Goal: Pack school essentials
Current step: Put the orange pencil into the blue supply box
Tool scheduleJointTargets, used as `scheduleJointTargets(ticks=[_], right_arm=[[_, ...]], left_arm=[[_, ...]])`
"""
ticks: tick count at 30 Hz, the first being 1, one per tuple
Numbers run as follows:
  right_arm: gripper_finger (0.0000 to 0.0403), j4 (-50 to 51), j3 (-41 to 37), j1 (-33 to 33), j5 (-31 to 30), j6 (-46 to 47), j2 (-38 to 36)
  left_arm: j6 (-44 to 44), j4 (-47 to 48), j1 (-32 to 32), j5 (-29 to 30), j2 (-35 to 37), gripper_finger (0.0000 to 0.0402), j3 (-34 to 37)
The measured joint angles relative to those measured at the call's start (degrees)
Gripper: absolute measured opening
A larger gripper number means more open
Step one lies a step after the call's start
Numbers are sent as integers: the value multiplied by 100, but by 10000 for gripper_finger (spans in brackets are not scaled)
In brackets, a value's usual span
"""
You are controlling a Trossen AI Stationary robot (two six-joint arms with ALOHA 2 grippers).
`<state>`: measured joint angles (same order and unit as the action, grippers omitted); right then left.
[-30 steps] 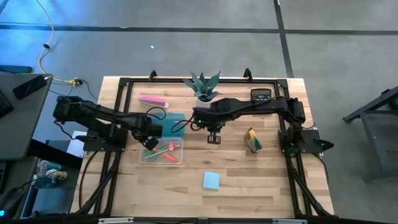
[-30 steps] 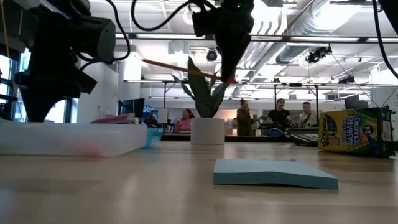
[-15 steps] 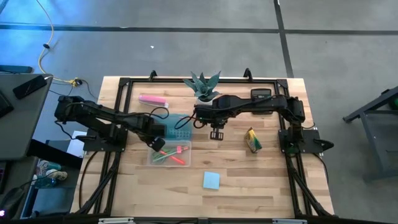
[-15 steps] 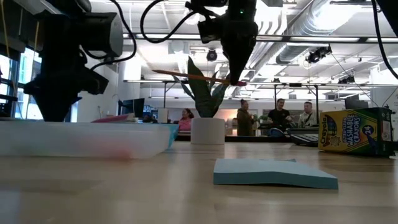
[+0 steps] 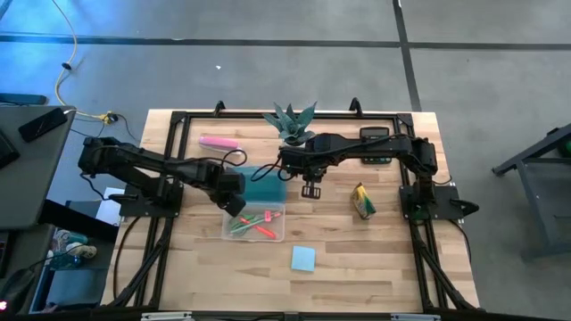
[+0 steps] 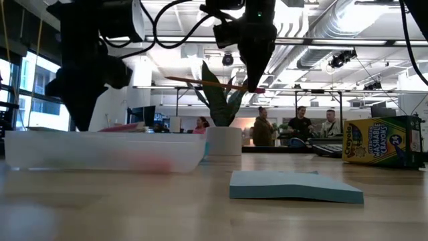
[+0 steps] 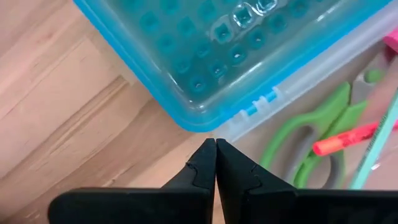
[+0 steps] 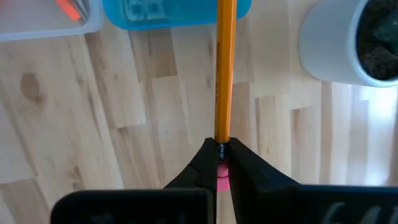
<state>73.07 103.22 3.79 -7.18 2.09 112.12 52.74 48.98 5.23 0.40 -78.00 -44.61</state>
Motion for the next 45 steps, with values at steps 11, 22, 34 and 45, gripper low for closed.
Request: scheduleJointTargets(ticks=[11,22,34,45], right_arm=[[4,-7,0,-247,348,45,0],[4,-1386,0,-735,679,39,-2],[4,-2898,0,-1001,743,-1269,379],[4,-3225,-2,-1023,700,-2377,901]], left_arm=[[-708,1532,64,472,348,0,-654],[-1570,1704,659,741,1299,0,-696],[-2656,1702,1482,1062,2317,0,-696],[-2700,1712,1731,1032,2730,0,-694]])
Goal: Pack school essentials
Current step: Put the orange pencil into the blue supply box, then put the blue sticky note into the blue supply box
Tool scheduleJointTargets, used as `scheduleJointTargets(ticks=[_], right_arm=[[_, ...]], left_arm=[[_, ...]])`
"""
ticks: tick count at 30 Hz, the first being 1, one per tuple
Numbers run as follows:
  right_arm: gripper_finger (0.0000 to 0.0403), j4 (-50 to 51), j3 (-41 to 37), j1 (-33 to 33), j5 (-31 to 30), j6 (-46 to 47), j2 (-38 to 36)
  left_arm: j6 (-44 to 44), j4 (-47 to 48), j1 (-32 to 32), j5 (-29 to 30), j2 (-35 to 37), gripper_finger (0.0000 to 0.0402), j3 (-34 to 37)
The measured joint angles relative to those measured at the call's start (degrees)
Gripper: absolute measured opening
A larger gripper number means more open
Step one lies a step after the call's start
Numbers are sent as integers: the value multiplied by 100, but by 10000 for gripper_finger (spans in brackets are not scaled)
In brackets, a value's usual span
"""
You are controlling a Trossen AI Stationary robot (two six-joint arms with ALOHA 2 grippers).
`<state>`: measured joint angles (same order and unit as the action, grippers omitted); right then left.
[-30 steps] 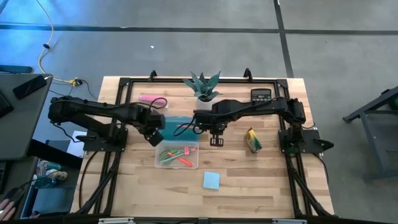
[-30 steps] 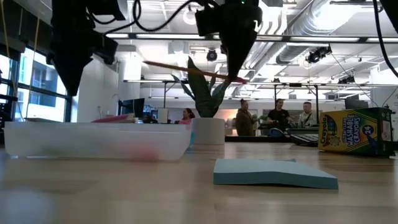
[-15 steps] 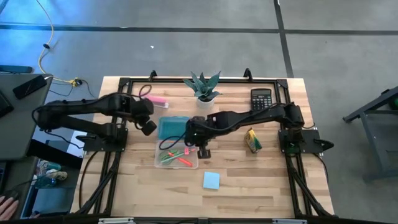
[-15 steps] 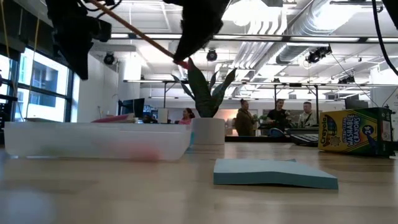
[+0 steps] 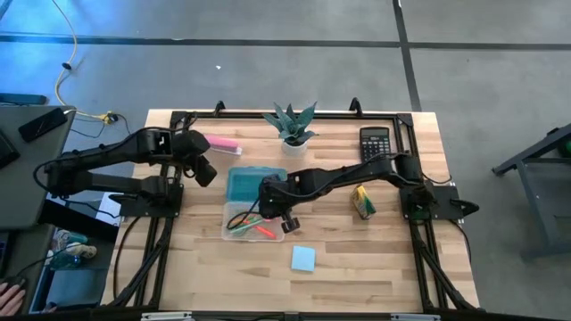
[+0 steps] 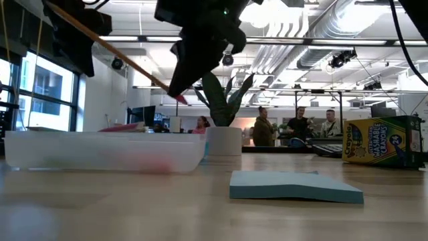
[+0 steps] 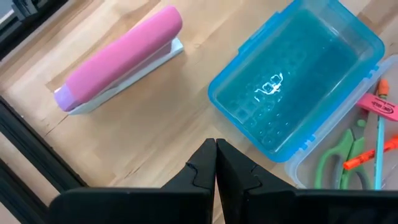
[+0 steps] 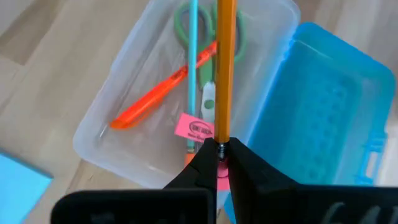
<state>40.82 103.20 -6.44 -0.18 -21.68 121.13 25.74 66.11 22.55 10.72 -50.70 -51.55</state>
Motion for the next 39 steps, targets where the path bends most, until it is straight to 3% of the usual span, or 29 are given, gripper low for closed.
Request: scheduleJointTargets(ticks=[12,25,34,39], right_arm=[[5,-76,0,2,135,-278,411],[7,153,0,4,11,19,539],[79,390,0,3,-18,566,537],[100,430,0,4,-24,925,517]], left_arm=[[49,6,-2,-14,-7,0,0],[61,9,-4,-97,-9,0,2],[61,9,-7,-107,-9,0,2],[58,10,-7,-109,-9,0,2]])
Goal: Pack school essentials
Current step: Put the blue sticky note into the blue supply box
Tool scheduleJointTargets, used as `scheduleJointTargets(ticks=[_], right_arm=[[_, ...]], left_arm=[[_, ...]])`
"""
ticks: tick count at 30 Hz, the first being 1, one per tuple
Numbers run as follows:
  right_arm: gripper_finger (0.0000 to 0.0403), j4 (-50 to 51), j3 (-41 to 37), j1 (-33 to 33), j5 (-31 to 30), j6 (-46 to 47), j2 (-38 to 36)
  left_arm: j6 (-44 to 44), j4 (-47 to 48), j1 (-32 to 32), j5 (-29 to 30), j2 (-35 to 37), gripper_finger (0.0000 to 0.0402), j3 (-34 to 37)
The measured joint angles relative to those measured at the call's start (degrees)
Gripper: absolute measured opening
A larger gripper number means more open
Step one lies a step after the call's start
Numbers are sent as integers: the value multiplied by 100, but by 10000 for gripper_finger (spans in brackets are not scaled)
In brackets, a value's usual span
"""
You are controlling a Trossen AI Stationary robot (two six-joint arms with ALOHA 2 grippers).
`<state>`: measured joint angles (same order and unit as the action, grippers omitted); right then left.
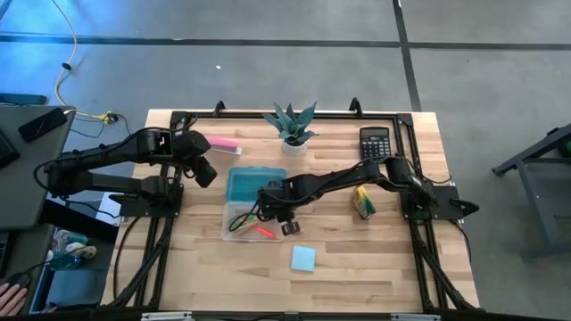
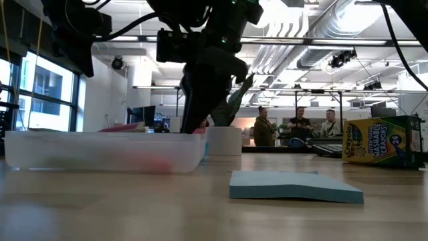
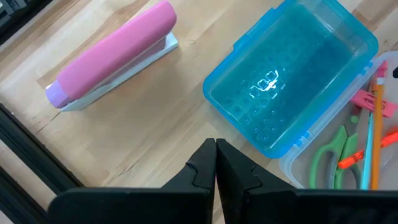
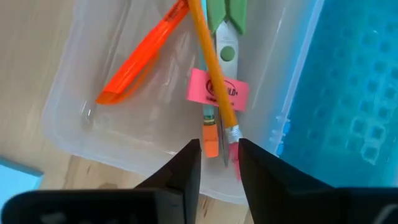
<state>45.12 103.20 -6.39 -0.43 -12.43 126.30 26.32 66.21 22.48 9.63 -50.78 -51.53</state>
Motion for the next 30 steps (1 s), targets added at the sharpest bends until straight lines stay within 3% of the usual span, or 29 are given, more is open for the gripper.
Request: scheduleJointTargets(ticks=[11,22,30], right_arm=[[103,7,0,0,1,537,0],[103,415,0,-6,-107,2587,-4],[103,378,0,-87,-409,3323,-99]], left_arm=[[-104,-2,0,-11,0,0,0],[-139,-2,0,-42,0,1,0],[-532,0,-2,-58,0,43,0]])
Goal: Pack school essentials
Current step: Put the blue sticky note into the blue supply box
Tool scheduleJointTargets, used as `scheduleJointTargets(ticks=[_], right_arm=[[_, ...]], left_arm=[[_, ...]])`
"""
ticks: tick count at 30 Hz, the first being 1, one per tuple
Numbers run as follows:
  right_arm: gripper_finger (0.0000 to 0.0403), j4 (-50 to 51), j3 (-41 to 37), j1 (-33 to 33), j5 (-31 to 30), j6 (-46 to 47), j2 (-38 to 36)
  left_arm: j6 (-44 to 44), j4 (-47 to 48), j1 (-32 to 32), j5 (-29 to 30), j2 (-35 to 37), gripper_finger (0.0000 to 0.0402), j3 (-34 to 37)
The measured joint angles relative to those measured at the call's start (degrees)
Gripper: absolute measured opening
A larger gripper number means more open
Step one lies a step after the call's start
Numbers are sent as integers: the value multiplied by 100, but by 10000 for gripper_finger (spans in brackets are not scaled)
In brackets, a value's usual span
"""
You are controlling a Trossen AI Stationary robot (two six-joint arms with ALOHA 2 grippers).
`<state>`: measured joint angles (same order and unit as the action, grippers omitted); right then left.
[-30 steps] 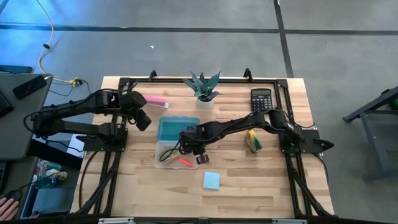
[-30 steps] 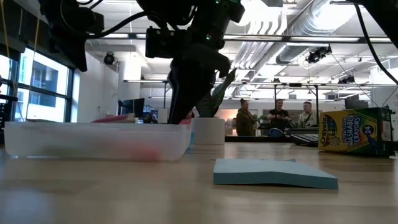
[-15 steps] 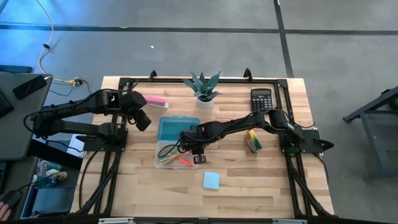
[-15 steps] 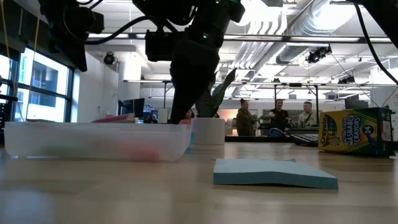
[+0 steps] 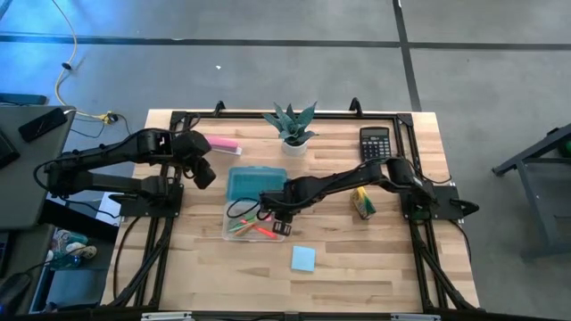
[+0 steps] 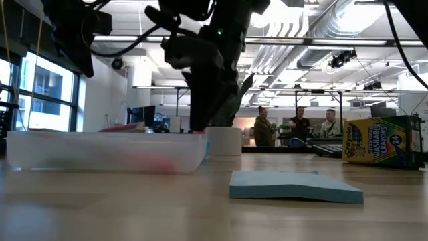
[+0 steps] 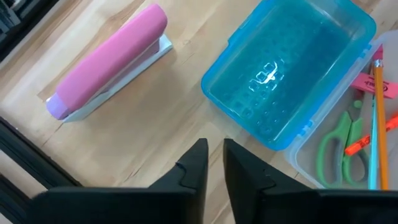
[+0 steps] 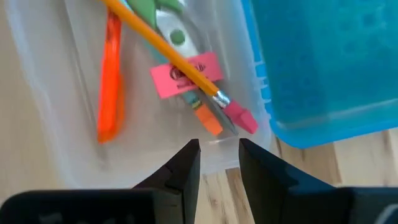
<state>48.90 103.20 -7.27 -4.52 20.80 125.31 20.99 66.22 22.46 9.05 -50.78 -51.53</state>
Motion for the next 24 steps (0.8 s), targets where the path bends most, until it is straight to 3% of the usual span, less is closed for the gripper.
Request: scheduleJointTargets(ticks=[10,17,24], right_arm=[[103,39,2,-115,-501,917,-424],[103,92,2,-219,-1683,1056,-979],[103,390,2,-137,-2393,1553,-1630]], left_arm=[[-156,0,2,-125,0,93,0],[-273,-327,-306,-584,163,81,98],[133,-1516,-841,-646,1039,56,828]])
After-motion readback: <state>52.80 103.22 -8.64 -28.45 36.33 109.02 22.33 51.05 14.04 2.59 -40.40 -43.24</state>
